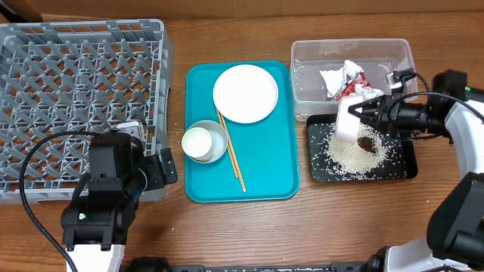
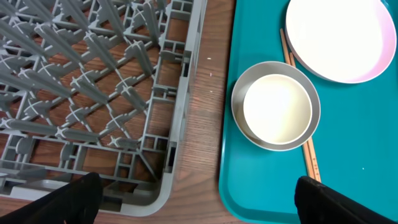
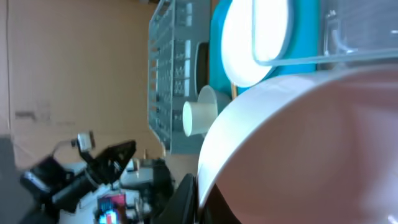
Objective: Sort waste into correct bins and load items into the dishwasher
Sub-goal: 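Tip the pink bowl over the black tray to dump rice and scrap, then set the emptied pink bowl back onto the teal tray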
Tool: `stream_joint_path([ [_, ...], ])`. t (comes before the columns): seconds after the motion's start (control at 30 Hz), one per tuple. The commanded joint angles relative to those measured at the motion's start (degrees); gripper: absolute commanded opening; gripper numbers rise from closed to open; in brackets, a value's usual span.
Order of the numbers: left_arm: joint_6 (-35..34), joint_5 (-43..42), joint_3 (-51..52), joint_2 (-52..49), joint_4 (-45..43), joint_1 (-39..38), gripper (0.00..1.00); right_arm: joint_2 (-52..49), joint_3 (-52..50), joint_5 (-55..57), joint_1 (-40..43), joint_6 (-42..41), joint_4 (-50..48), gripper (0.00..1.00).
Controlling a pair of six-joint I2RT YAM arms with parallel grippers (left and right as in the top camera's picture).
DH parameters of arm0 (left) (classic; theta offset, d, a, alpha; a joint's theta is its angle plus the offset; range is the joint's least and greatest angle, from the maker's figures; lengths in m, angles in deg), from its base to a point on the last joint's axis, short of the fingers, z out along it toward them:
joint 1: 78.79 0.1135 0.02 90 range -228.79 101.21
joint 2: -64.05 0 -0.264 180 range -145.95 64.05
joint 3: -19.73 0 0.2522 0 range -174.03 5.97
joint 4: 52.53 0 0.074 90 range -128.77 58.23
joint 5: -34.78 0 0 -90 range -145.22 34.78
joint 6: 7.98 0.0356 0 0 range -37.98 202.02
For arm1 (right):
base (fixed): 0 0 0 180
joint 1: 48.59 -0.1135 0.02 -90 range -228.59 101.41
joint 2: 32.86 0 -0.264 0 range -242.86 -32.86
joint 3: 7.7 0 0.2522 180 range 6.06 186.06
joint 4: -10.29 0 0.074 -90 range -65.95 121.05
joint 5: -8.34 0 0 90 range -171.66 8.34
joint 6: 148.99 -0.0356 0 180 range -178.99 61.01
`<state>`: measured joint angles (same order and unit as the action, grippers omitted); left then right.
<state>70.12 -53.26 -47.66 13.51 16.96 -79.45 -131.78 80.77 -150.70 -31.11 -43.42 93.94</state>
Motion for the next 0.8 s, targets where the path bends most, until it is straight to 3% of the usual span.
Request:
stream_joint_path([
  [0.0, 0.09, -0.09, -1.27, 0.02, -0.24, 0.04, 1.0, 0.66, 1.92, -2.43, -0.26, 13.44, 4.0, 0.04],
  [0.07, 0.09, -0.09, -1.27, 0.02, -0.22, 0.04, 1.0, 0.66, 1.92, 2.84, -0.22, 4.13, 2.75, 0.04],
  [0.2, 0.09, -0.09, -1.27, -0.02, -0.26, 0.04, 1.0, 0.68, 1.92, 8.83, -0.28, 2.58, 3.43, 0.04],
  [0.27, 0.09, -0.09, -1.27, -0.02, -0.26, 0.04, 1.0, 0.92, 1.95, 11.41, -0.28, 2.95, 3.82, 0.04],
  [0.37, 0.09, -0.09, -1.27, -0.02, -0.24, 0.04, 1.0, 1.86, 3.74, 7.72, -0.31, 12.76, 9.68, 0.04],
  [0.5, 0.09, -0.09, -1.27, -0.04, -0.26, 0.04, 1.0, 2.47, 8.87, 16.37, -2.64, 7.85, 11.13, 0.04],
  [0.63, 0.09, -0.09, -1.27, -0.04, -0.24, 0.04, 1.0, 2.49, 15.85, 32.87, -13.0, -3.32, 7.91, 0.04],
  [0.77, 0.09, -0.09, -1.27, -0.07, -0.24, 0.04, 1.0, 2.49, 19.45, 48.28, -26.36, -9.07, 1.99, 0.04],
])
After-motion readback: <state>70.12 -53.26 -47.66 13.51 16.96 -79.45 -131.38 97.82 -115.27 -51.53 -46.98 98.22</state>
